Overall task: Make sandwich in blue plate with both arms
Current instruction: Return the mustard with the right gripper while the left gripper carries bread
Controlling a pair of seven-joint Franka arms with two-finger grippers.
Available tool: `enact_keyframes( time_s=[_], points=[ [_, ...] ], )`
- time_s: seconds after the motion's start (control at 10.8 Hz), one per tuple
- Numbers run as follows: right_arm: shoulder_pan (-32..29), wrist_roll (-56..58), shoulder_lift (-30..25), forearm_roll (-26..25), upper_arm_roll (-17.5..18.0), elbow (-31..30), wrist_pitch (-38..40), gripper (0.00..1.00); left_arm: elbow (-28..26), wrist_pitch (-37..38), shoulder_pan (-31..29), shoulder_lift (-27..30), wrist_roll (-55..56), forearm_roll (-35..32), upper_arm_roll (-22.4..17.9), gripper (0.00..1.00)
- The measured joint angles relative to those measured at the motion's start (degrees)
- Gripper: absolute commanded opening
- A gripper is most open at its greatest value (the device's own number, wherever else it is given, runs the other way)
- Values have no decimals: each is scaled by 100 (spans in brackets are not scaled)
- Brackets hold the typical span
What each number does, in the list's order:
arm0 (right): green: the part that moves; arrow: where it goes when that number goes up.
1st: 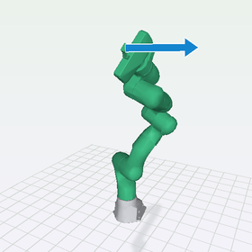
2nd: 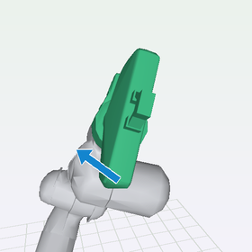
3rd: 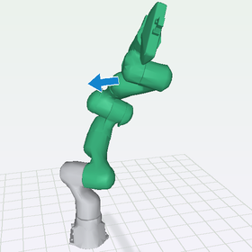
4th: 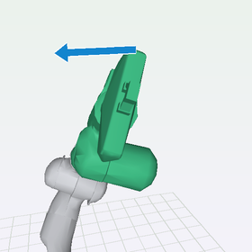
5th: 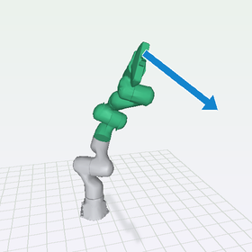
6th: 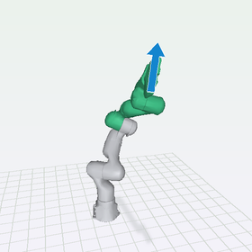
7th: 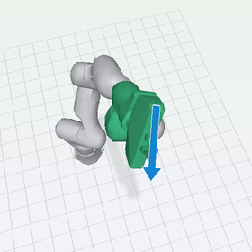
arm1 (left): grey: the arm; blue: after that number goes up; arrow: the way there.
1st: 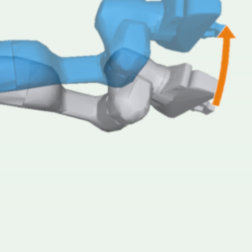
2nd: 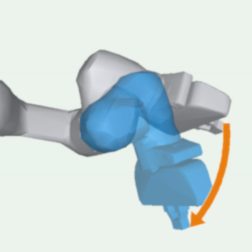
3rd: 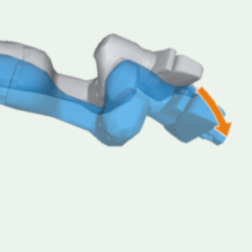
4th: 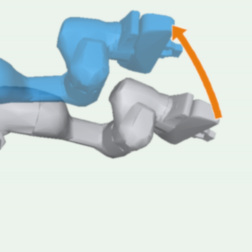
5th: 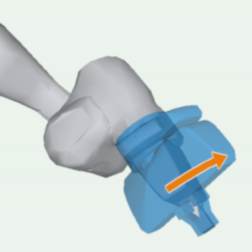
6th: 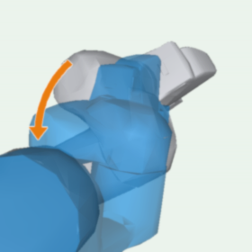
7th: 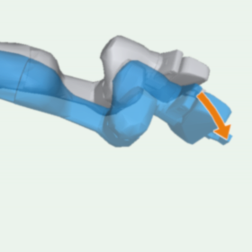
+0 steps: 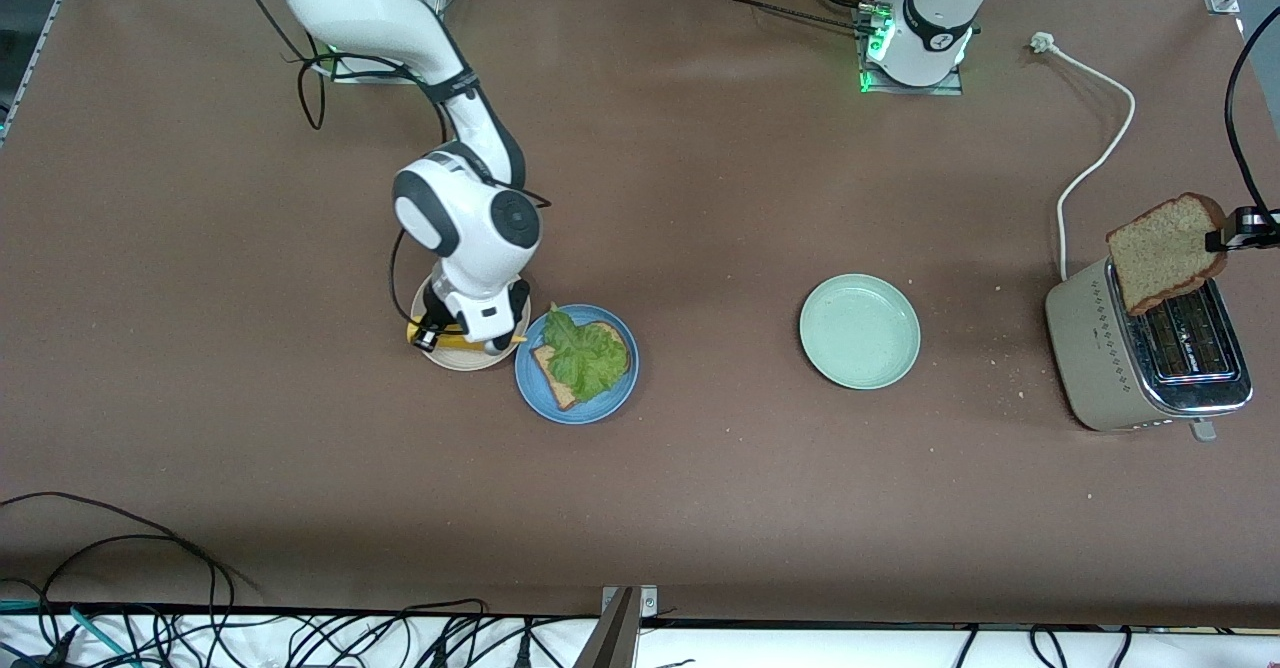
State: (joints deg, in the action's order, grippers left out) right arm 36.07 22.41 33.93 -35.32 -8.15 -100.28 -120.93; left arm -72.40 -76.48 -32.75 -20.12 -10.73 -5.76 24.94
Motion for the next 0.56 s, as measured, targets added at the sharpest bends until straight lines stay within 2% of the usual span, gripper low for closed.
enact_keyframes(
  time_s=[0.19,0.37,0.56],
  points=[
    [-1165,351,-311,460,919,6,7,0,-2,0,27,-3,0,3,5,0],
    [-1936,1022,-524,1193,1425,5,12,0,-5,2,223,-7,305,27,29,0],
    [-2622,1849,-601,1959,1849,4,17,0,-30,13,590,-13,1070,408,52,0]
  ],
)
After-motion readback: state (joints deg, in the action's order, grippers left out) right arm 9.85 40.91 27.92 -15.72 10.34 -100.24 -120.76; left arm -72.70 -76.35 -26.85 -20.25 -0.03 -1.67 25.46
